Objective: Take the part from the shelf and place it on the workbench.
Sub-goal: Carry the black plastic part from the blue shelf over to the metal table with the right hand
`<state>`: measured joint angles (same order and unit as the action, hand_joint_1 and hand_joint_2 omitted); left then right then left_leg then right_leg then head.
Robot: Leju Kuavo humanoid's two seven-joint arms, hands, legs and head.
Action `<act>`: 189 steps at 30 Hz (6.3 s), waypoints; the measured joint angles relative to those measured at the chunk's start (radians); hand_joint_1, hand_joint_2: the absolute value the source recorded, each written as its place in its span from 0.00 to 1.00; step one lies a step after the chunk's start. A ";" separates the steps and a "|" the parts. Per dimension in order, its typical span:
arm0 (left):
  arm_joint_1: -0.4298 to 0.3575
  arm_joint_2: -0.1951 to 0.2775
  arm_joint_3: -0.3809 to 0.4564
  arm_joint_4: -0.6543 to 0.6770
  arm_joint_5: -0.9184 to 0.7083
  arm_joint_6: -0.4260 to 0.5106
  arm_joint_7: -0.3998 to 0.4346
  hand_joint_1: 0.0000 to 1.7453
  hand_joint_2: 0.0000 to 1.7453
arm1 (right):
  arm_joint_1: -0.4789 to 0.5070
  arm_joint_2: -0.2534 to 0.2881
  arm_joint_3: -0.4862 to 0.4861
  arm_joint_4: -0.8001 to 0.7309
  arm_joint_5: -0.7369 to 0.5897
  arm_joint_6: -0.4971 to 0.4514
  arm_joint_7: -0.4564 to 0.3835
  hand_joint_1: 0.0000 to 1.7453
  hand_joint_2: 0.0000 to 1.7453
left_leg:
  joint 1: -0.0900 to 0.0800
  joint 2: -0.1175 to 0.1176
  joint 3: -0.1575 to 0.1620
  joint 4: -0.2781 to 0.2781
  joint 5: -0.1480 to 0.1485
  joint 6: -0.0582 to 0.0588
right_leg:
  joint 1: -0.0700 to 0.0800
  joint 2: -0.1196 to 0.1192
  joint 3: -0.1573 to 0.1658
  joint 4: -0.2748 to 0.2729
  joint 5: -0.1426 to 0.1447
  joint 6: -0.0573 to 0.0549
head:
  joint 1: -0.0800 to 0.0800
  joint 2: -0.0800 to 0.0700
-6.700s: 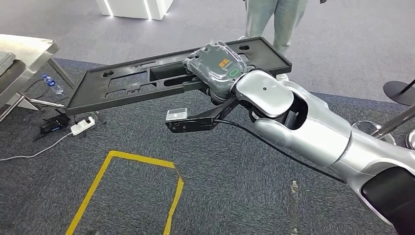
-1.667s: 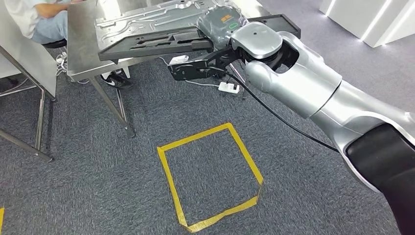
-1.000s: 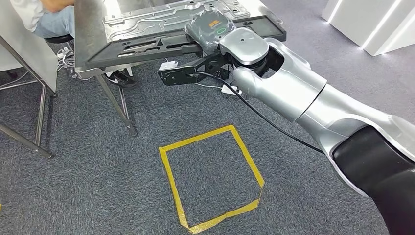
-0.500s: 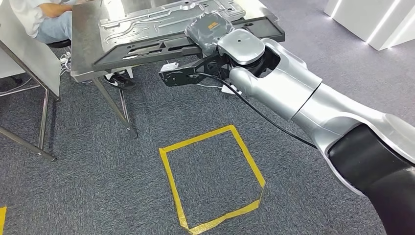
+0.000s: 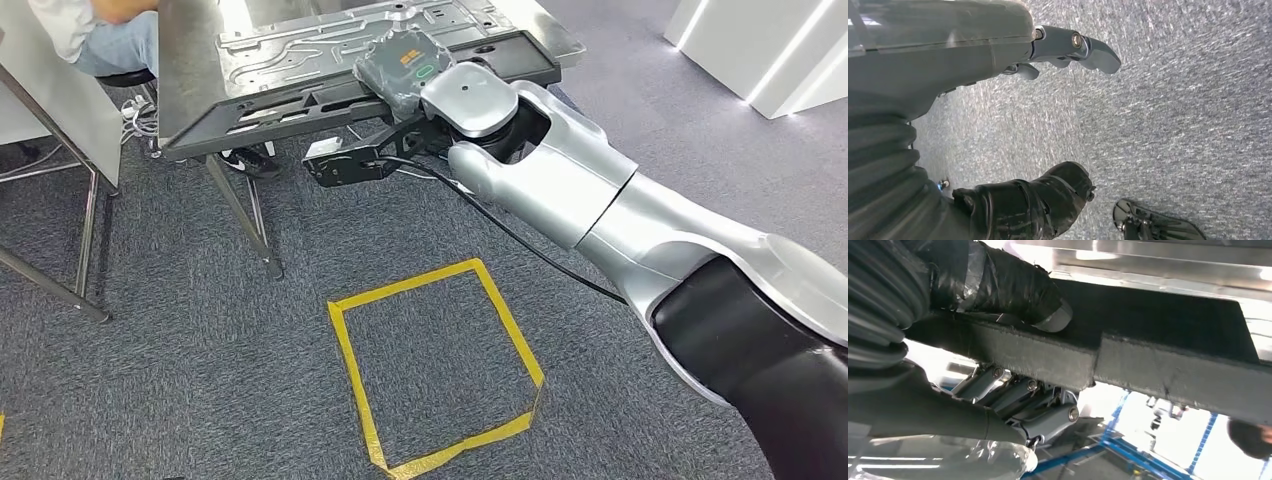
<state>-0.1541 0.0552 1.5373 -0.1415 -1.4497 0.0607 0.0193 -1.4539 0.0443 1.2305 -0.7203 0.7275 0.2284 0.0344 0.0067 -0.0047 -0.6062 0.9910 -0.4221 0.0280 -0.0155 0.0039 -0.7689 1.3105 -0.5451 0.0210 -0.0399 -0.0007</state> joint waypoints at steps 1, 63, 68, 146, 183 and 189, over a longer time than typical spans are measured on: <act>0.000 0.000 0.000 0.000 0.000 -0.001 0.000 0.00 1.00 | 0.000 0.003 0.000 0.003 0.001 0.000 -0.002 1.00 1.00 | 0.000 -0.002 0.000 0.004 -0.003 -0.001 | -0.001 0.000 0.006 -0.020 0.022 0.000 | 0.000 0.000; 0.007 -0.007 -0.003 0.000 -0.020 0.006 0.005 0.00 1.00 | -0.015 0.127 0.062 0.123 0.041 0.003 -0.051 1.00 1.00 | -0.006 0.000 0.008 0.005 -0.011 -0.001 | 0.006 0.005 0.023 -0.060 0.051 -0.010 | -0.003 0.000; 0.009 -0.007 -0.003 0.000 -0.026 0.008 0.001 0.00 1.00 | -0.018 0.125 0.067 0.126 0.044 0.002 -0.047 1.00 1.00 | -0.011 -0.004 0.009 0.031 -0.041 -0.019 | 0.016 0.006 0.108 -0.265 0.134 -0.029 | -0.004 0.000; 0.008 -0.002 -0.005 0.000 -0.036 -0.005 0.004 0.00 1.00 | -0.129 0.172 0.063 0.179 0.029 -0.081 -0.014 1.00 1.00 | 0.007 -0.001 -0.024 0.024 0.003 -0.044 | 0.006 0.013 0.166 -0.285 0.099 -0.023 | -0.014 0.000; 0.007 -0.008 -0.008 0.000 -0.038 0.008 0.004 0.00 1.00 | -0.083 0.034 -0.007 0.047 0.084 -0.268 0.066 1.00 1.00 | 0.009 0.002 0.006 0.003 -0.004 -0.010 | 0.004 0.007 0.036 -0.028 -0.005 -0.006 | -0.007 0.000; 0.009 -0.008 -0.008 0.000 -0.038 0.009 0.005 0.00 1.00 | -0.073 0.023 -0.007 0.045 0.089 -0.266 0.066 1.00 1.00 | 0.002 -0.006 0.027 0.021 -0.040 -0.018 | 0.011 0.007 0.102 -0.249 0.150 -0.027 | -0.007 0.000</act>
<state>-0.1446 0.0467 1.5293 -0.1411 -1.4874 0.0695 0.0238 -1.5270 0.0676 1.2231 -0.6757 0.8163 -0.0378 0.1000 0.0086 -0.0108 -0.5793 1.0119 -0.4618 0.0097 -0.0041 0.0106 -0.6671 1.0615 -0.3952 -0.0065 -0.0468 -0.0007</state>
